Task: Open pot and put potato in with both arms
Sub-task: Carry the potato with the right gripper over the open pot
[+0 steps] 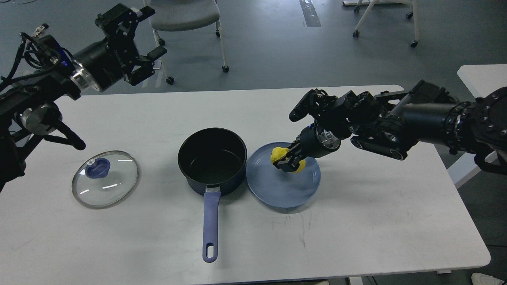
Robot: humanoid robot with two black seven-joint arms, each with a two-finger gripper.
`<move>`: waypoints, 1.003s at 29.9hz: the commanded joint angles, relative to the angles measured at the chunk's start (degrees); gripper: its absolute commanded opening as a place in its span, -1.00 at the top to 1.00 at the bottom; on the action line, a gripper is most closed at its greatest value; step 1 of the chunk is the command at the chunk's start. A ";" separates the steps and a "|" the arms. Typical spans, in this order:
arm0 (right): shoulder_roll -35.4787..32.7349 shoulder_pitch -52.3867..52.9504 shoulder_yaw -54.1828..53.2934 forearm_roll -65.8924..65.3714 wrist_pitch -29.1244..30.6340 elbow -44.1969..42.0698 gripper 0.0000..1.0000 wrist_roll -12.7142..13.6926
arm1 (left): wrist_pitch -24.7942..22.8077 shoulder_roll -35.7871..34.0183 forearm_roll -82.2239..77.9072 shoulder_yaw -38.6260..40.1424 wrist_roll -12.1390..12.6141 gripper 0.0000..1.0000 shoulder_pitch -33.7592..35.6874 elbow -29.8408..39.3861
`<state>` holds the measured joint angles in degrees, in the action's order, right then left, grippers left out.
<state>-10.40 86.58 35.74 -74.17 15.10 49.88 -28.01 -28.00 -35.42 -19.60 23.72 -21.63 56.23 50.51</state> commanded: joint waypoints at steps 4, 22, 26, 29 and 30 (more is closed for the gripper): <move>-0.06 3.86 -5.33 4.97 0.10 1.80 0.87 0.01 | 0.00 0.00 0.00 0.01 0.09 -0.95 0.10 0.02; 10.40 -4.57 -6.03 18.70 -6.48 -3.82 0.77 0.01 | 0.00 0.00 0.09 0.53 0.01 -0.95 -0.07 0.20; 10.40 -5.19 -6.21 21.17 -8.60 -4.00 0.74 0.01 | 0.00 -0.08 0.09 0.53 0.01 -0.95 -0.07 0.20; 10.40 -6.33 -6.21 21.96 -9.91 -4.78 0.74 0.01 | 0.00 -0.08 0.09 0.53 0.01 -0.95 -0.07 0.20; 10.40 -6.59 -6.21 21.96 -10.44 -5.31 0.71 0.01 | 0.00 0.00 0.09 0.53 0.01 -0.95 -0.07 0.20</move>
<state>0.00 80.85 29.52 -52.60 5.89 45.60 -28.00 -28.00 -35.47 -19.51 24.26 -21.62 56.19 50.71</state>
